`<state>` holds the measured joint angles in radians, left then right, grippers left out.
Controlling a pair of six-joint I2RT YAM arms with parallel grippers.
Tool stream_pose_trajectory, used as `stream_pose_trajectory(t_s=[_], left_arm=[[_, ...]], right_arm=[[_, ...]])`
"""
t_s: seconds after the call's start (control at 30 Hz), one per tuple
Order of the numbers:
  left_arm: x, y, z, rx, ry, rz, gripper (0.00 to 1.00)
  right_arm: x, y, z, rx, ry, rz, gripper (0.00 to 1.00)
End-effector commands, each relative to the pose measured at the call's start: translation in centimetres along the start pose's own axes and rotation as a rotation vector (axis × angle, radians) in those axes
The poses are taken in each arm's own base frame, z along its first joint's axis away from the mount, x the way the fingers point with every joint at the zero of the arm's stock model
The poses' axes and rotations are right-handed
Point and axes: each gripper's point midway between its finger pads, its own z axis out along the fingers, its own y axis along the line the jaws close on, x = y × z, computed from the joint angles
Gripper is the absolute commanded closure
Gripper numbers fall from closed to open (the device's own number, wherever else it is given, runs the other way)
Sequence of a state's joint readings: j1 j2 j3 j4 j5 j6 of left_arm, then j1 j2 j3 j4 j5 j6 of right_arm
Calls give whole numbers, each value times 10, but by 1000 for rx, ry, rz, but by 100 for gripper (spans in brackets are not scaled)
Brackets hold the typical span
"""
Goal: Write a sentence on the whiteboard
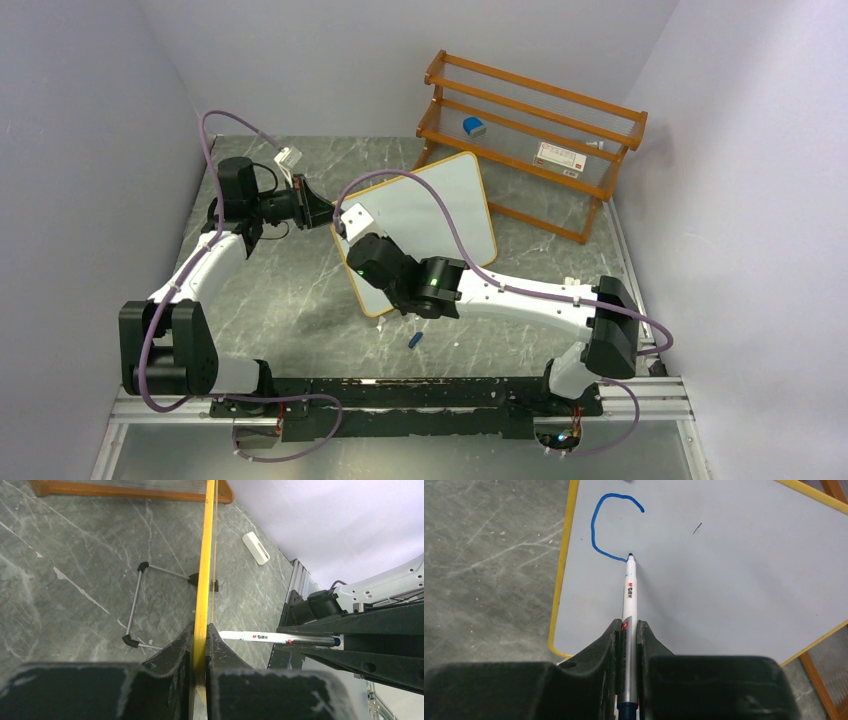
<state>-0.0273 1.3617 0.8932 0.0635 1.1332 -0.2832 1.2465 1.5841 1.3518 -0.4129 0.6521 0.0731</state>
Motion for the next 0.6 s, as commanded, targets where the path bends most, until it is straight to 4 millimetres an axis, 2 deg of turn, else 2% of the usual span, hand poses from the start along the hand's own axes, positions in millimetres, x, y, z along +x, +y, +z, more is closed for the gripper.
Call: stream_pose_trajectory(t_s=[0.0, 0.33, 0.57], left_arm=[[7, -6, 5, 35, 30, -8, 95], [8, -4, 5, 27, 34, -11, 95], [7, -5, 5, 27, 32, -9, 95]], right_arm=[[-17, -12, -1, 36, -67, 49, 100], [-18, -15, -17, -13, -79, 78, 100], [-13, -23, -10, 25, -66, 99, 100]])
